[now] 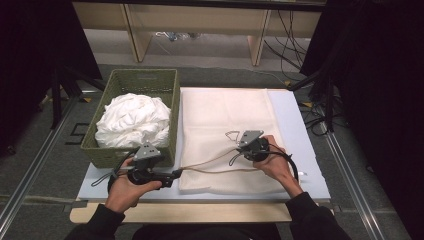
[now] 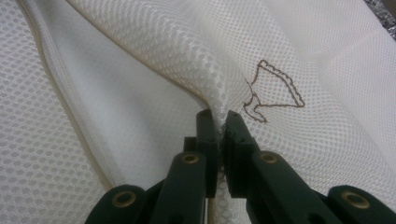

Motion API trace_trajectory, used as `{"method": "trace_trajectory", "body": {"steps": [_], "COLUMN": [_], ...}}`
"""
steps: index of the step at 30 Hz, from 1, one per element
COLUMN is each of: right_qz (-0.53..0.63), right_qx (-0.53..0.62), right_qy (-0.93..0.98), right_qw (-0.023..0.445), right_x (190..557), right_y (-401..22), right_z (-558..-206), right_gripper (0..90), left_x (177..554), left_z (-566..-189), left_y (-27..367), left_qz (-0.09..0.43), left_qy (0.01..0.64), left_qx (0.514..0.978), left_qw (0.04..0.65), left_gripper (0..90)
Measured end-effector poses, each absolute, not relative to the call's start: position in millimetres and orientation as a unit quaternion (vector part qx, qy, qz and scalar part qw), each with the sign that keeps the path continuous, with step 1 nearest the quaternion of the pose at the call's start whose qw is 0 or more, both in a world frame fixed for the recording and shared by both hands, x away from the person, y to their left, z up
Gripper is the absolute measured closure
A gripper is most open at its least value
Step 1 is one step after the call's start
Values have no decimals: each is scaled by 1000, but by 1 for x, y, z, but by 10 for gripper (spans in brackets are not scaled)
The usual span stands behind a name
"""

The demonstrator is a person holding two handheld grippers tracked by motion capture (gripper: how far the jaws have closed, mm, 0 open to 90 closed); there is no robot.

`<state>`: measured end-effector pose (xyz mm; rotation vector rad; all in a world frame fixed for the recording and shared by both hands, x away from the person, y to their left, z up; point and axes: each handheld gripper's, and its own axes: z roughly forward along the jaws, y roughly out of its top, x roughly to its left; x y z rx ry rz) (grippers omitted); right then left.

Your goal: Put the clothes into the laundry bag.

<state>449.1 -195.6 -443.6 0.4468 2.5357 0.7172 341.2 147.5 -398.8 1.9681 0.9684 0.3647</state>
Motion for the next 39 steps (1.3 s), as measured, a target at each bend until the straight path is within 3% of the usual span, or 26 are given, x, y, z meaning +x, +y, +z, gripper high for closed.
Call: {"method": "trace_trajectory", "body": {"steps": [16,39], "right_qz": [266,281], "right_qx": [166,172], "right_qy": [918,912], "right_qw": [245,246], "right_x": [451,456], "right_y": [-198,-202], "right_z": [-428,-413], "right_gripper": [876,878], "left_x": [373,453], "left_z": [-362,-355], "left_y": [182,246], "left_qz": [181,201], "left_qy": [425,479], "left_qx": [782,756], "left_qw": [418,399], "left_gripper": [238,240]}}
